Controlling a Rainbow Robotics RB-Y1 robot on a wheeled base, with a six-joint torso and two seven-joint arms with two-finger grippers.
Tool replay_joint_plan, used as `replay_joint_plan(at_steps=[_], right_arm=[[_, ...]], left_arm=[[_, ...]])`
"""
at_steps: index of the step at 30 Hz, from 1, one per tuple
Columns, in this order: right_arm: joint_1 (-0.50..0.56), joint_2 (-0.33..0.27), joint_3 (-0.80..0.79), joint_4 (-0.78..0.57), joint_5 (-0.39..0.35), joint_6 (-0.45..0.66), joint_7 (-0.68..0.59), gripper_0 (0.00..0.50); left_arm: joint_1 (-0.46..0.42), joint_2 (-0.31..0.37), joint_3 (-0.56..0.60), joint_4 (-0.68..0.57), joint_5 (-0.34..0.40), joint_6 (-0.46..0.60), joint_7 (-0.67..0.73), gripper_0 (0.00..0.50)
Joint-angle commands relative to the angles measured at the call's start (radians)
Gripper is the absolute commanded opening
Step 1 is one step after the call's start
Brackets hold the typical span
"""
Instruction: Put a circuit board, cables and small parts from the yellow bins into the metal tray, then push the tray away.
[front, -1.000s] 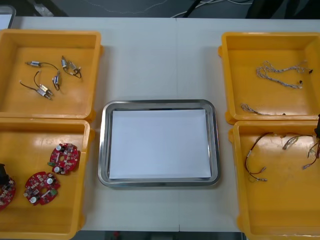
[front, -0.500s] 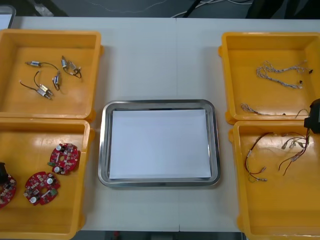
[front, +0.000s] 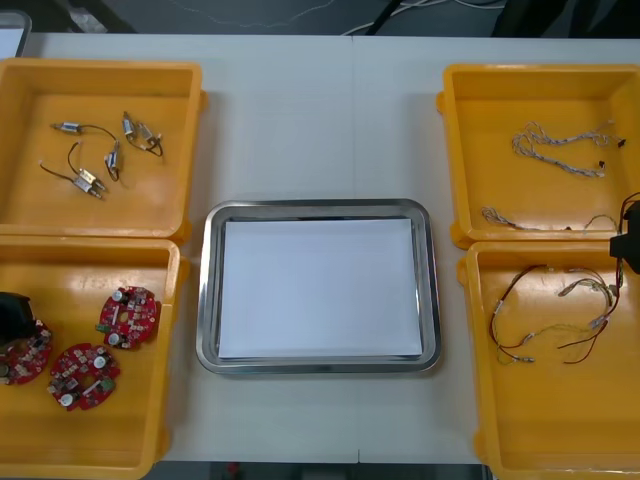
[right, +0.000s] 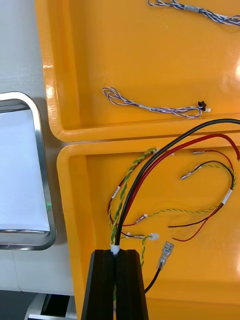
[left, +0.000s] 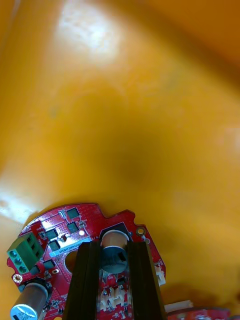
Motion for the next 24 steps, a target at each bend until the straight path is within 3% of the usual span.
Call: replay_joint_plan(at_steps=[1, 15, 17, 18, 19, 20, 24], right_arm=[[-0.043, -0.037, 0.038, -0.037, -0.009, 0.004, 0.027, 0.0], [-0.081, -0.037, 0.116, -0.037, -0.024, 0.004, 0.024, 0.0], [-0.087, -0.037, 0.13, -0.037, -0.019, 0.004, 0.019, 0.0], [-0.09, -0.04, 0.142, -0.037, -0.012, 0.004, 0.016, 0.0], [-0.096, -0.04, 0.156, -0.037, -0.003, 0.004, 0.013, 0.0], [-0.098, -0.04, 0.164, -0.035, 0.001, 0.004, 0.012, 0.0], [-0.121, -0.04, 0.205, -0.017, 0.022, 0.004, 0.002, 0.0]], left_arm=[[-0.052, -0.014, -0.046, -0.012, 0.0, 0.008, 0.085, 0.0], [-0.088, -0.014, -0.092, -0.012, 0.009, 0.005, 0.108, 0.005], [-0.088, -0.014, -0.093, -0.01, 0.008, 0.005, 0.108, 0.079], [-0.088, -0.013, -0.092, -0.012, 0.005, 0.005, 0.106, 0.181], [-0.088, -0.013, -0.092, -0.01, 0.003, 0.005, 0.106, 0.219], [-0.088, -0.014, -0.092, -0.01, 0.002, 0.005, 0.106, 0.225], [-0.088, -0.01, -0.092, -0.012, -0.004, 0.008, 0.102, 0.335]])
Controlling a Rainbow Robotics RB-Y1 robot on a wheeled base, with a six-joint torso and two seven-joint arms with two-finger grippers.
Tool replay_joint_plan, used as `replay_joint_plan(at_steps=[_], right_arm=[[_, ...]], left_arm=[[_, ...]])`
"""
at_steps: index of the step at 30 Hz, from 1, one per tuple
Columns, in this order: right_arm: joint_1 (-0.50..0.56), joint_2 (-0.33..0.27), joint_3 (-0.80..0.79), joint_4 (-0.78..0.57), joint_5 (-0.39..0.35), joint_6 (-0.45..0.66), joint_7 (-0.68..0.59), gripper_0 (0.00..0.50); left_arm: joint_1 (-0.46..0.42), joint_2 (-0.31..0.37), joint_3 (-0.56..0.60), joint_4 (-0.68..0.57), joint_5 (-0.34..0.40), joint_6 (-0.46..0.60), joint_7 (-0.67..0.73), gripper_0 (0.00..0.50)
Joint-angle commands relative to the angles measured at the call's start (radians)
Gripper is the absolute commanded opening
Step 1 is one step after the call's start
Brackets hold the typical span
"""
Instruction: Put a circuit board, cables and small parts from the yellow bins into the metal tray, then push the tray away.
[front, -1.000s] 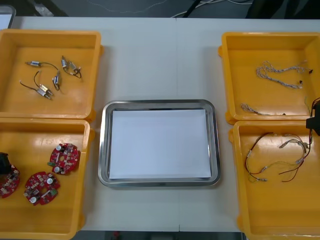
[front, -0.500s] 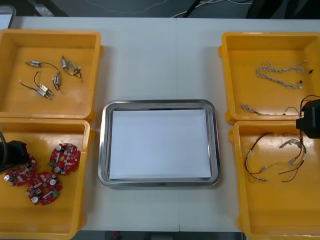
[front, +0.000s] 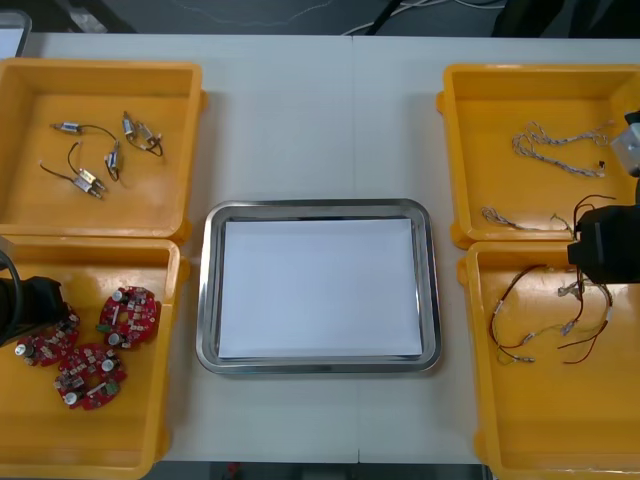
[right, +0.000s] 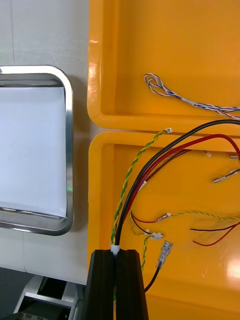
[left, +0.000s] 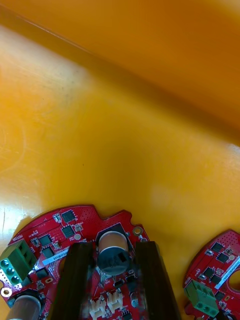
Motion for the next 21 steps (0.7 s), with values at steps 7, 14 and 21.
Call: replay_joint_plan(at_steps=[7, 14, 21], right_arm=[[-0.082, -0.037, 0.105, 0.032, 0.056, 0.004, -0.013, 0.0], [-0.104, -0.037, 0.127, 0.069, 0.062, 0.004, -0.022, 0.0], [-0.104, -0.037, 0.128, 0.077, 0.07, 0.004, -0.024, 0.0]], left_arm=[[-0.025, 0.015, 0.015, -0.012, 0.001, 0.06, 0.086, 0.5], [-0.036, 0.03, 0.063, -0.014, 0.019, 0.117, 0.068, 0.5], [-0.072, 0.052, 0.101, -0.015, 0.039, 0.177, 0.071, 0.5]])
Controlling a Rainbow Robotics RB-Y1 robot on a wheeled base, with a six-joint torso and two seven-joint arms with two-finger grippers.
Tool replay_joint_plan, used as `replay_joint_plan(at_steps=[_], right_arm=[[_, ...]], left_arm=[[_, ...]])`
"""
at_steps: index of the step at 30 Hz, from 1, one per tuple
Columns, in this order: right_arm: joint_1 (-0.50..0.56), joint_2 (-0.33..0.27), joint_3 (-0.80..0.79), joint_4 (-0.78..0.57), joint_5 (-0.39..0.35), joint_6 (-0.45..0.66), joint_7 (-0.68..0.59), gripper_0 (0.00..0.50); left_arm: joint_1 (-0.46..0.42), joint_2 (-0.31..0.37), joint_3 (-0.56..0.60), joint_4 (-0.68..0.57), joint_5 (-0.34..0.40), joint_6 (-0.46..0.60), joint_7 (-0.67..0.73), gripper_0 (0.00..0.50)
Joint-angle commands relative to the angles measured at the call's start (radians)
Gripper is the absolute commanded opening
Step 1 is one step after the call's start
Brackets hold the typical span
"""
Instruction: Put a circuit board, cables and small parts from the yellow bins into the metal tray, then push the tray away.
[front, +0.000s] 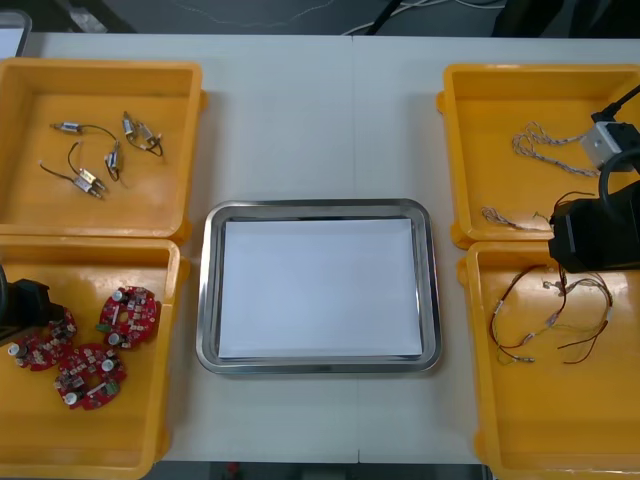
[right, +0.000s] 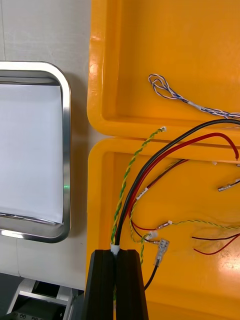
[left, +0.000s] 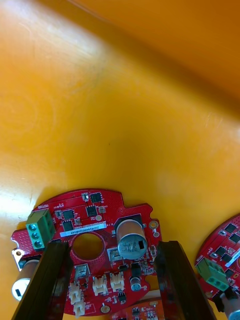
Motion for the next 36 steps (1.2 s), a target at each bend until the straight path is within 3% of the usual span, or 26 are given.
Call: replay_joint_plan(at_steps=[1, 8, 22, 36], right_arm=[[-0.027, -0.037, 0.013, -0.003, 0.01, 0.004, -0.022, 0.0], [-0.027, -0.037, 0.013, -0.003, 0.008, 0.004, -0.024, 0.0], [-0.027, -0.037, 0.013, -0.003, 0.008, 0.004, -0.024, 0.0], [-0.027, -0.037, 0.013, -0.003, 0.008, 0.004, -0.024, 0.0]], left_arm=[[-0.063, 0.047, 0.066, -0.017, 0.023, 0.079, 0.073, 0.5], [-0.114, 0.062, 0.125, -0.034, 0.034, 0.176, 0.082, 0.5], [-0.123, 0.088, 0.184, 0.026, -0.006, 0.165, 0.106, 0.5], [-0.12, 0.07, 0.145, 0.12, -0.048, 0.089, 0.125, 0.5]])
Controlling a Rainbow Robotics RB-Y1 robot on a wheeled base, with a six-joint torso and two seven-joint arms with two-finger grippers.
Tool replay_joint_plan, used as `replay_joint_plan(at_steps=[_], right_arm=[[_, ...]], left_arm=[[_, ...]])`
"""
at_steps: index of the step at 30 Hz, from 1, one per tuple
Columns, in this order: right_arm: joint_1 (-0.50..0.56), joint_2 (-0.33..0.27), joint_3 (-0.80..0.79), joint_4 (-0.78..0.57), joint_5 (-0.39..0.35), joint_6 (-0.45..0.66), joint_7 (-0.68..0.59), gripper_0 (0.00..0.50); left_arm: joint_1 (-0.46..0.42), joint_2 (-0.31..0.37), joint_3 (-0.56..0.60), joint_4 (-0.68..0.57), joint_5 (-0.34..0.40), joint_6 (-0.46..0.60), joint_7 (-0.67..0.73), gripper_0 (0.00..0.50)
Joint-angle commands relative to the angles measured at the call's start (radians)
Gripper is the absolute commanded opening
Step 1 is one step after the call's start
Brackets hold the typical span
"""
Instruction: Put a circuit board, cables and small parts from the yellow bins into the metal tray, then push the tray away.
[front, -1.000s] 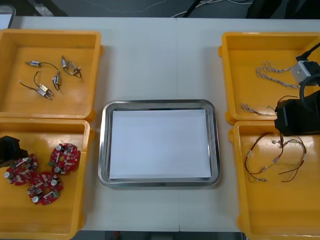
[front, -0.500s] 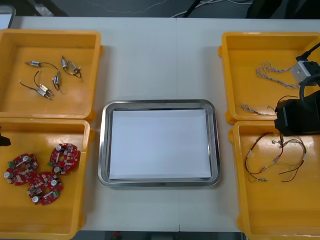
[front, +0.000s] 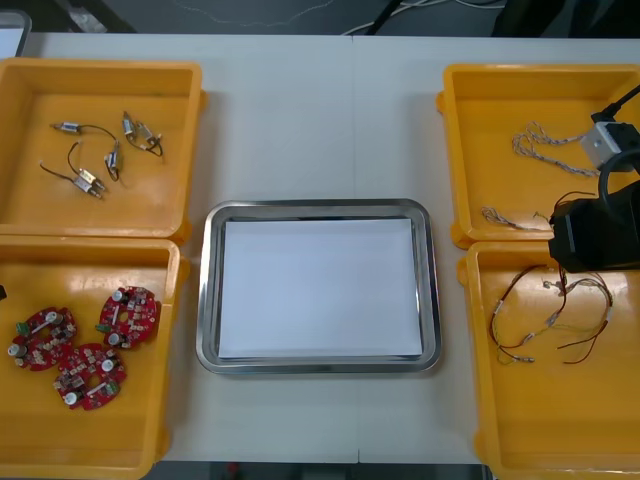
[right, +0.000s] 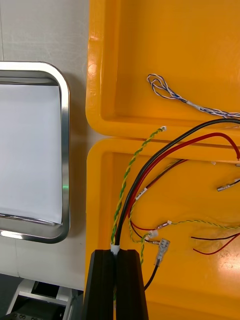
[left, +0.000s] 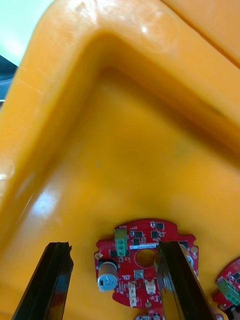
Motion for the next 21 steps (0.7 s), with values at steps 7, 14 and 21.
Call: replay_joint_plan(at_steps=[7, 14, 21], right_arm=[[-0.027, -0.037, 0.011, -0.004, 0.006, 0.004, -0.024, 0.0], [-0.027, -0.037, 0.011, -0.004, 0.006, 0.004, -0.024, 0.0], [-0.027, -0.037, 0.011, -0.004, 0.006, 0.004, -0.024, 0.0]], left_arm=[[-0.02, -0.001, -0.034, 0.015, -0.055, -0.045, 0.133, 0.5], [-0.018, -0.029, -0.069, 0.013, -0.071, -0.045, 0.136, 0.5], [-0.013, -0.049, -0.098, 0.013, -0.088, -0.045, 0.129, 0.5]])
